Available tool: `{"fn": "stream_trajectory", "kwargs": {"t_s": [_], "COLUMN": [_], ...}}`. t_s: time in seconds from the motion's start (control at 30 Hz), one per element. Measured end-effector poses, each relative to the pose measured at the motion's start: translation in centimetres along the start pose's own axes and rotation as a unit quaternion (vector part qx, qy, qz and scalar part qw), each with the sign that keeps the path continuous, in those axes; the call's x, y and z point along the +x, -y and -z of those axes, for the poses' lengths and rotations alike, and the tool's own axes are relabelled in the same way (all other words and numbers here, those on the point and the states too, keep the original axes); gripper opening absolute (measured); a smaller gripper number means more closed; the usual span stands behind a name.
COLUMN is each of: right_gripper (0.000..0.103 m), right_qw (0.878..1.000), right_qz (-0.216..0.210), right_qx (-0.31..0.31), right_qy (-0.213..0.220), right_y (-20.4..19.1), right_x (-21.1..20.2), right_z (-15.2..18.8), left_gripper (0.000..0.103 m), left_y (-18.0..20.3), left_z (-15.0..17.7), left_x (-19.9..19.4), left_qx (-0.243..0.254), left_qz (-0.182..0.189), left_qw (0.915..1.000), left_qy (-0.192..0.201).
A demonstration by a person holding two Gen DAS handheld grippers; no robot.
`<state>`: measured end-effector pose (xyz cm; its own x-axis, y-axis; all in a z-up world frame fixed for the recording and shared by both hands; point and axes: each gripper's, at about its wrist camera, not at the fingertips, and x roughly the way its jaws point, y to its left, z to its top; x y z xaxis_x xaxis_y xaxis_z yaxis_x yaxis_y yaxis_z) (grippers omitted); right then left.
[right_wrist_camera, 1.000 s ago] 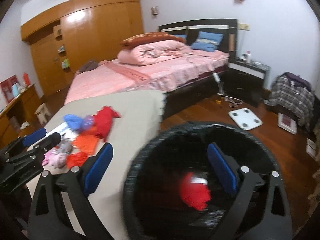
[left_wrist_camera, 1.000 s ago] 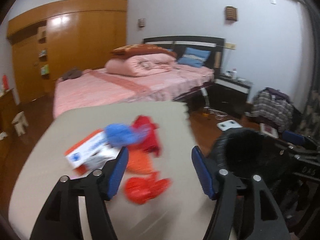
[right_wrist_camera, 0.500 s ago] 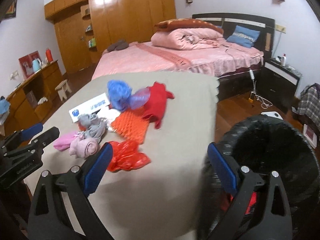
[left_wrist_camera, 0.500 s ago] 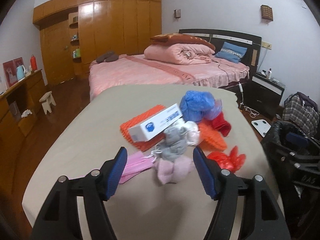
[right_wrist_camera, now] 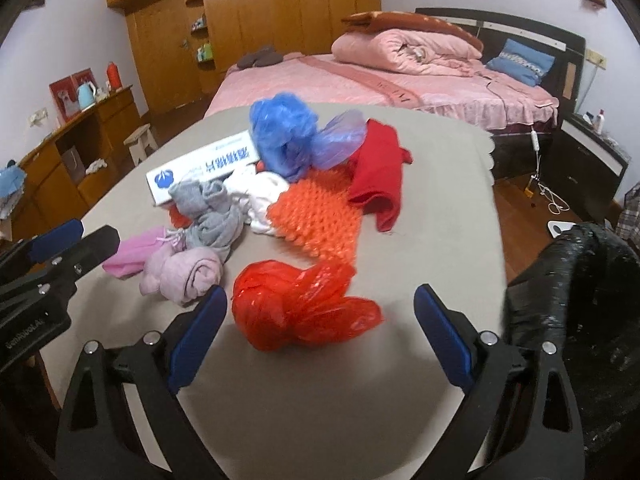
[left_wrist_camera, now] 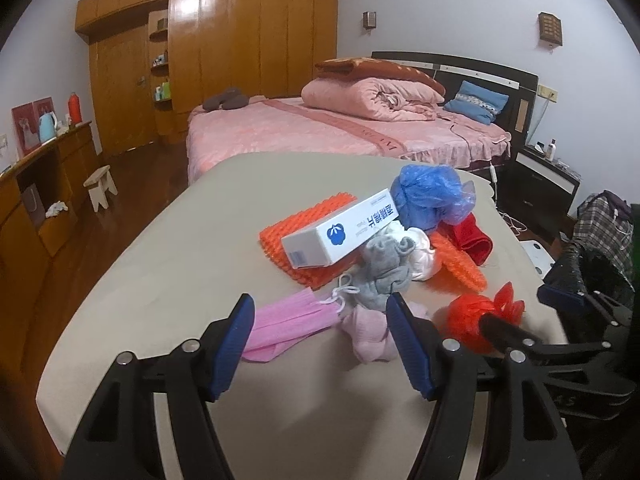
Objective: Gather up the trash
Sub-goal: 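Grasp the red plastic bag with the right gripper and lift it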
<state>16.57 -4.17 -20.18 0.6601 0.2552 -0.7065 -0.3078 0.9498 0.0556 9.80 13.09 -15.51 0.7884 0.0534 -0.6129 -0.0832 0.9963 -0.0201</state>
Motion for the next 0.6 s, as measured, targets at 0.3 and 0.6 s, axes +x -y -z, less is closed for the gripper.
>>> {"fn": "stream_trajectory", "kwargs": {"t_s": [0.3,0.6], "right_gripper": [0.048,0.03], "right_qw": [0.998,0.998], "right_qz": [-0.051,-0.067], "right_qx": [-0.012,-0.004], "right_qy": [-0.035,-0.012], "right_y": [-1.0,0.2], "right_x": [1.7,-0.2], "right_z": [0.3,-0.8], "left_gripper": [0.067,0.067], "left_y": [0.3,1.8], "left_z": [0.1,-0.3], "left_x": [0.8,1.5], "left_qx": [0.0,0.009], "left_qz": [0.008,0.024], "left_qw": [1.0,0.9997], "left_qy": [-0.003,0.0]}}
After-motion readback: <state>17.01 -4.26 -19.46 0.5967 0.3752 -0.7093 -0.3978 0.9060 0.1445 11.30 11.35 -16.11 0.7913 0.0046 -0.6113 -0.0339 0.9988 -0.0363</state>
